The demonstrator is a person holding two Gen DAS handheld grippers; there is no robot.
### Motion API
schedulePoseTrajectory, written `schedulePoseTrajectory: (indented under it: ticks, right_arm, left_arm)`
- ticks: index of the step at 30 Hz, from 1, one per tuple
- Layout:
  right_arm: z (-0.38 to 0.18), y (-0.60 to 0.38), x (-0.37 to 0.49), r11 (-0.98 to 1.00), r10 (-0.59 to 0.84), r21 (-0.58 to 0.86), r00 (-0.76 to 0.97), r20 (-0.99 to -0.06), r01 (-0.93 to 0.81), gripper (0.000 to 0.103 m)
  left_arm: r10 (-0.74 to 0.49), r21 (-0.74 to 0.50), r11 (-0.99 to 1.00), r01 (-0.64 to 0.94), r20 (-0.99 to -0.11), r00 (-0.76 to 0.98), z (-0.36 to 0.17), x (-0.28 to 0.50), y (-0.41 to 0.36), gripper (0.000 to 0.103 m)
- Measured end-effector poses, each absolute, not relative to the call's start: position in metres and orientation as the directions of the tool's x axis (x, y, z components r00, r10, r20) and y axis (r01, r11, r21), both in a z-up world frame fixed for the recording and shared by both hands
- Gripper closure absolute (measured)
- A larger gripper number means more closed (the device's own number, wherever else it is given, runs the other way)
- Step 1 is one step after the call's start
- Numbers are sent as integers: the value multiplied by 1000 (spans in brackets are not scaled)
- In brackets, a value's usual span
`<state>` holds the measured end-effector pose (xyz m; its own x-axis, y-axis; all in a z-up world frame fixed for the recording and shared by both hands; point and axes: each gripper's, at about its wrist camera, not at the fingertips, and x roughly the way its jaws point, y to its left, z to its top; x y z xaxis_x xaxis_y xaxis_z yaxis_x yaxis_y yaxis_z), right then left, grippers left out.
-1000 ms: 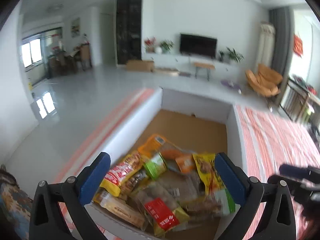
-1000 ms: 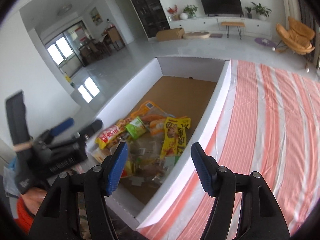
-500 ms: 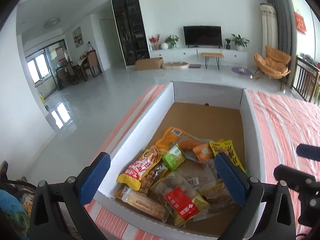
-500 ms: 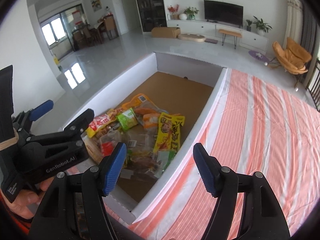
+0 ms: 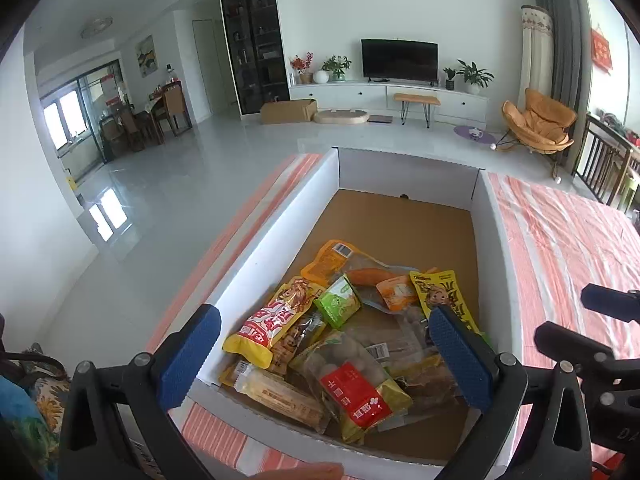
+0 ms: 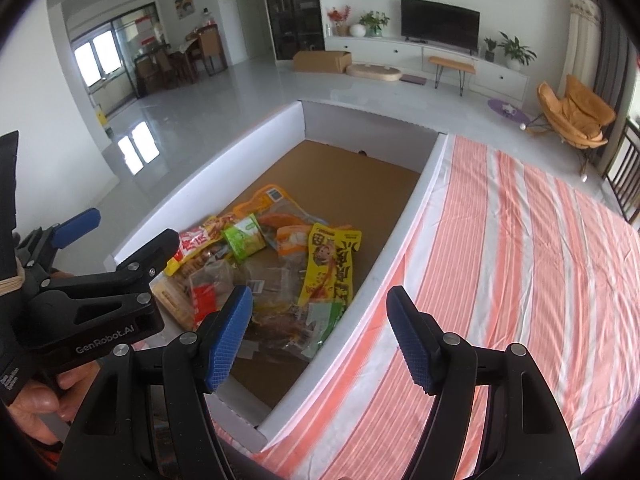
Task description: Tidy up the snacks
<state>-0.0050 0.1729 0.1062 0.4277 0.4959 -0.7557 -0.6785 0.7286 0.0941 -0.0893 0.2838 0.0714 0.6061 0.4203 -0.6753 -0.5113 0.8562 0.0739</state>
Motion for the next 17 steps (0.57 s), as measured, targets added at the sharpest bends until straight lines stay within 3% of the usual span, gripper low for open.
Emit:
schedulePoseTrajectory:
  ticks: [17]
  right_arm:
    - [101,187,-11,717,475,62,421,-772,-695,30]
  left_arm:
    - [426,74,849,-523,-680,597,69,-95,292,0]
